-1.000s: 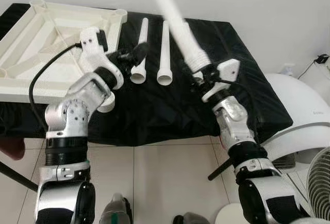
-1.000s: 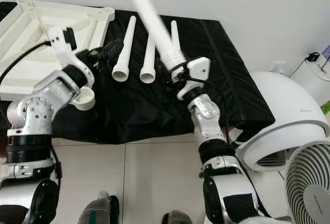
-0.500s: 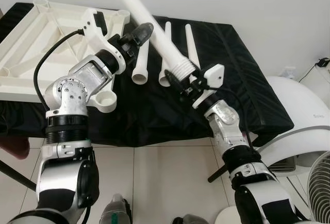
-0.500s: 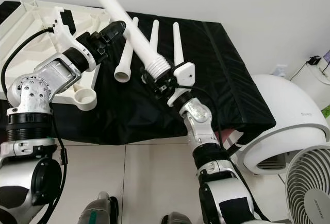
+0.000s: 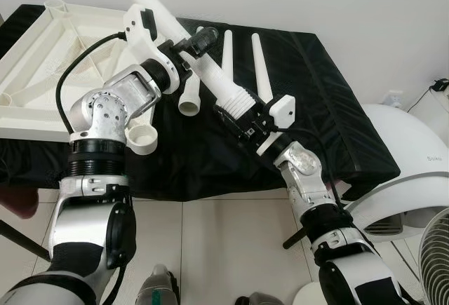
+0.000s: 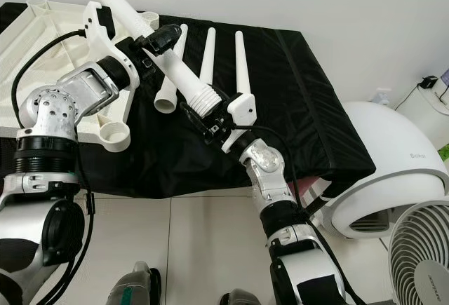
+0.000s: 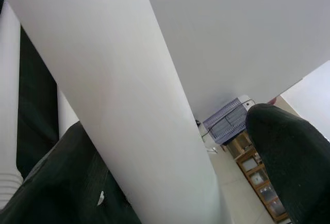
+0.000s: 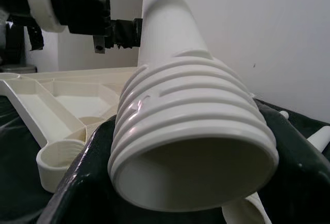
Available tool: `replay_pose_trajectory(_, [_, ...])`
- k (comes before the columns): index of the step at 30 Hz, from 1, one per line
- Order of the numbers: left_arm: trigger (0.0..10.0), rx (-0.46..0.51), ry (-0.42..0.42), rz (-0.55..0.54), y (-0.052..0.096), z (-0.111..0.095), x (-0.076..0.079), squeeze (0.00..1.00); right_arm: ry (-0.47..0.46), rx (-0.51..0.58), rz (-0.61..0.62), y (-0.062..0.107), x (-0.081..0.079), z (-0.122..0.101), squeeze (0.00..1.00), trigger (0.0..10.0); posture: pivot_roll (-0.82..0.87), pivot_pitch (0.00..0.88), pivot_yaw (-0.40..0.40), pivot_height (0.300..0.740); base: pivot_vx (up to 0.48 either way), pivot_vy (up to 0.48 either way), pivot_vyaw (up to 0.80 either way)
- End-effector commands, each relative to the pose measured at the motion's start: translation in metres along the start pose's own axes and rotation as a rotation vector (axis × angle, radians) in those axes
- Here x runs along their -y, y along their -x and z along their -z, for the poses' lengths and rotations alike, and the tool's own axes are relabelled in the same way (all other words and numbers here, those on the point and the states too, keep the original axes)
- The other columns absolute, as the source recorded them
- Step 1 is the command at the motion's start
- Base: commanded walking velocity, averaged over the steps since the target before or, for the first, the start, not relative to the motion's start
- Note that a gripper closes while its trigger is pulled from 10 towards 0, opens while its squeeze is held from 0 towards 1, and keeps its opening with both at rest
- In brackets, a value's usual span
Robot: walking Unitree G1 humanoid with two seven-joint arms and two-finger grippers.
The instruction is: Building children table
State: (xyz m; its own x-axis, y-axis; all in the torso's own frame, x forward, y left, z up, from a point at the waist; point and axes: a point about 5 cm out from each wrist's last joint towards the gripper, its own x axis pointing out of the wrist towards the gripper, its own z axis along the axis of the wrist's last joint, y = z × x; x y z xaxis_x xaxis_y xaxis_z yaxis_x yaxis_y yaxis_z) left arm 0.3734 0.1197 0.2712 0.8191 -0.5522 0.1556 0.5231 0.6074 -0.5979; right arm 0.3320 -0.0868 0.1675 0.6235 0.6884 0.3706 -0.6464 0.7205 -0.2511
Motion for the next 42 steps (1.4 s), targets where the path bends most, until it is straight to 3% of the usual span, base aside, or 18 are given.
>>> replay_pose_trajectory(1, [10.0,0.005,-0.022,0.115,-0.004,-0.005,0.009,0.00,0.016,-0.007,-0.021,0.002,-0.002,0.000,0.00,10.0,0.09,0.000,-0.048,0.740,0.000,0.000,0.00])
replay_pose_trajectory(9, [10.0,0.043,-0.020,0.064,-0.005,-0.020,0.003,0.00,0.009,-0.027,-0.024,0.006,-0.004,0.004,0.00,10.0,0.09,0.000,-0.045,0.740,0.000,0.000,0.00])
replay_pose_trajectory(10, [4.0,0.054,-0.014,0.052,-0.006,-0.023,0.002,0.00,0.009,-0.031,-0.025,0.006,-0.005,0.005,0.00,10.0,0.09,0.000,-0.045,0.740,0.000,0.000,0.00])
replay_pose_trajectory(11, [4.0,0.054,-0.014,0.052,-0.006,-0.023,0.002,0.00,0.009,-0.031,-0.025,0.006,-0.005,0.005,0.00,10.0,0.09,0.000,-0.045,0.740,0.000,0.000,0.00])
replay_pose_trajectory(12, [0.0,0.074,-0.010,0.042,-0.005,-0.026,0.001,0.00,0.009,-0.036,-0.024,0.007,-0.005,0.005,0.00,10.0,0.09,0.000,-0.045,0.740,0.000,0.000,0.00])
replay_pose_trajectory(18, [0.0,0.103,0.003,0.034,-0.003,-0.033,-0.001,0.00,0.007,-0.049,-0.013,0.008,-0.003,0.007,0.00,10.0,0.09,0.000,-0.046,0.740,0.000,0.000,0.00])
replay_pose_trajectory(30, [0.0,0.130,-0.058,0.072,-0.003,-0.040,0.012,0.00,-0.056,-0.078,0.018,0.008,-0.003,0.011,0.00,10.0,0.09,0.000,-0.062,0.740,0.000,0.000,0.00])
replay_pose_trajectory(31, [10.0,0.130,-0.080,0.078,-0.003,-0.041,0.015,0.00,-0.079,-0.084,0.015,0.009,-0.003,0.012,0.89,10.0,0.09,0.000,-0.066,0.740,0.000,0.000,0.00])
replay_pose_trajectory(32, [10.0,0.130,-0.080,0.078,-0.003,-0.041,0.015,0.00,-0.079,-0.084,0.015,0.009,-0.003,0.012,0.89,10.0,0.09,0.000,-0.066,0.740,0.000,0.000,0.00])
replay_pose_trajectory(33, [10.0,0.133,-0.093,0.090,-0.003,-0.042,0.020,0.00,-0.083,-0.087,0.015,0.009,-0.003,0.013,1.00,10.0,0.09,0.000,-0.068,0.740,0.000,0.000,0.00])
replay_pose_trajectory(36, [10.0,0.151,-0.158,0.113,-0.001,-0.046,0.031,0.00,-0.083,-0.090,0.028,0.010,-0.002,0.013,1.00,10.0,0.09,0.000,-0.073,0.740,0.000,0.000,0.00])
replay_pose_trajectory(40, [10.0,0.150,-0.193,0.119,0.000,-0.046,0.034,0.00,-0.103,-0.095,0.026,0.010,-0.002,0.013,1.00,10.0,0.09,0.000,-0.076,0.740,0.000,0.000,0.00])
replay_pose_trajectory(42, [10.0,0.153,-0.272,0.126,0.002,-0.044,0.039,0.00,-0.103,-0.098,0.031,0.009,-0.001,0.012,1.00,10.0,0.09,0.000,-0.082,0.740,0.000,0.000,0.00])
